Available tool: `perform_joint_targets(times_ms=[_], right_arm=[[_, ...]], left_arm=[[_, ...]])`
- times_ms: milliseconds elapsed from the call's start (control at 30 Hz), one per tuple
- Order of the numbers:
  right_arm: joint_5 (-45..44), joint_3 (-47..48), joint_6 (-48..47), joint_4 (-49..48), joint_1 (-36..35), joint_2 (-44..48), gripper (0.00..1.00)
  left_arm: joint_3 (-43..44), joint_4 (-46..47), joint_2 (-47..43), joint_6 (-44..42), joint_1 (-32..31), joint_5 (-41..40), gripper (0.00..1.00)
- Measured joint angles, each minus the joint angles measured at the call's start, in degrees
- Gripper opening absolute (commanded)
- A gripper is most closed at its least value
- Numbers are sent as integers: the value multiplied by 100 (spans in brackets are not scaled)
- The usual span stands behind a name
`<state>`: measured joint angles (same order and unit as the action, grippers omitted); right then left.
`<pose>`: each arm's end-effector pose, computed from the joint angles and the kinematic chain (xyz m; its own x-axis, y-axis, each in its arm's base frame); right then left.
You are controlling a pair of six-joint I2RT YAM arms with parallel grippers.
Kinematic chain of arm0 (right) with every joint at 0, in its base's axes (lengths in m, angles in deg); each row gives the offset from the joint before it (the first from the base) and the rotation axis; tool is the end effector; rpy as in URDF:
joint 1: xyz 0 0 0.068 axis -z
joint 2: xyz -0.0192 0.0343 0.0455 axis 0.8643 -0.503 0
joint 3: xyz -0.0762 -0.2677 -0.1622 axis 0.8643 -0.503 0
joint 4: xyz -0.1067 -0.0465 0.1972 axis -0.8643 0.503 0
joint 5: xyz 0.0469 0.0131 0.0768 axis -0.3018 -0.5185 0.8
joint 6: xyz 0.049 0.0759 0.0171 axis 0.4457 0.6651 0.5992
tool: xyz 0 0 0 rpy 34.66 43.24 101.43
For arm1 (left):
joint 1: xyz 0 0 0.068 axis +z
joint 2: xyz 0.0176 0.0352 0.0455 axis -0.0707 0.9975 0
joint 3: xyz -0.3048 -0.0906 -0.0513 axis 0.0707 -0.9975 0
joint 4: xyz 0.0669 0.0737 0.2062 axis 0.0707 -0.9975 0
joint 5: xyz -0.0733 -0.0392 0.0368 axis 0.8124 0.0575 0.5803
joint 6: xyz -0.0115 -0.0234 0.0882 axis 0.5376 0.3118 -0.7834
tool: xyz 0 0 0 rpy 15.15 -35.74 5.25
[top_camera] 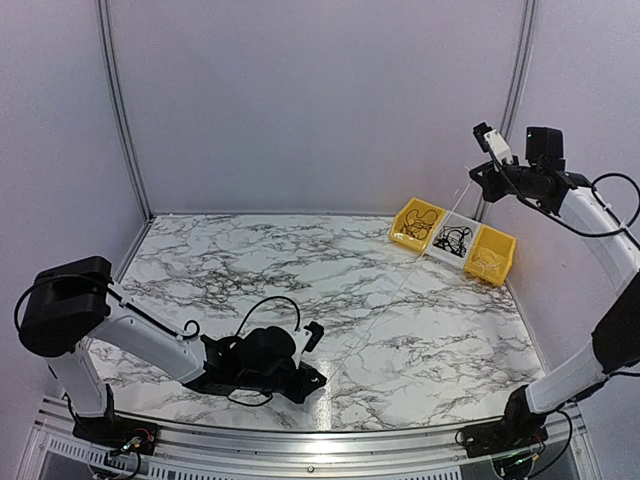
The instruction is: Untangle the cables
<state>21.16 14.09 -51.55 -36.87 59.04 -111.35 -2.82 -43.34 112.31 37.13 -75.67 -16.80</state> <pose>0.3140 0.0300 0.4311 -0.2534 -0.3678 -0.8947 -0.4300 0.8713 -0.2364 0.1204 -0.3582 0.1822 -0.6955 0.2238 -0.6828 0.6616 0.5701 -0.4871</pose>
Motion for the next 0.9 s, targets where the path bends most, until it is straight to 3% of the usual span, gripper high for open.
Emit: perform_joint_targets(times_ms=[233, 367, 433, 533, 900], right_arm=[[-417, 0, 20, -39, 50, 61, 0], [-463, 0, -9, -94, 144, 61, 0], [-511, 0, -28, -240, 201, 66, 0], [-579, 11, -96, -382, 254, 79, 0], [-1263, 216, -625, -634, 260, 219, 0]], left_arm=[[232, 94, 208, 44, 22, 66, 0], [409, 22, 256, -96, 9, 203, 46], [474, -96, 256, -236, -33, 264, 55], [669, -295, 258, -518, -162, 330, 59], [1058, -372, 544, -820, -227, 446, 58]])
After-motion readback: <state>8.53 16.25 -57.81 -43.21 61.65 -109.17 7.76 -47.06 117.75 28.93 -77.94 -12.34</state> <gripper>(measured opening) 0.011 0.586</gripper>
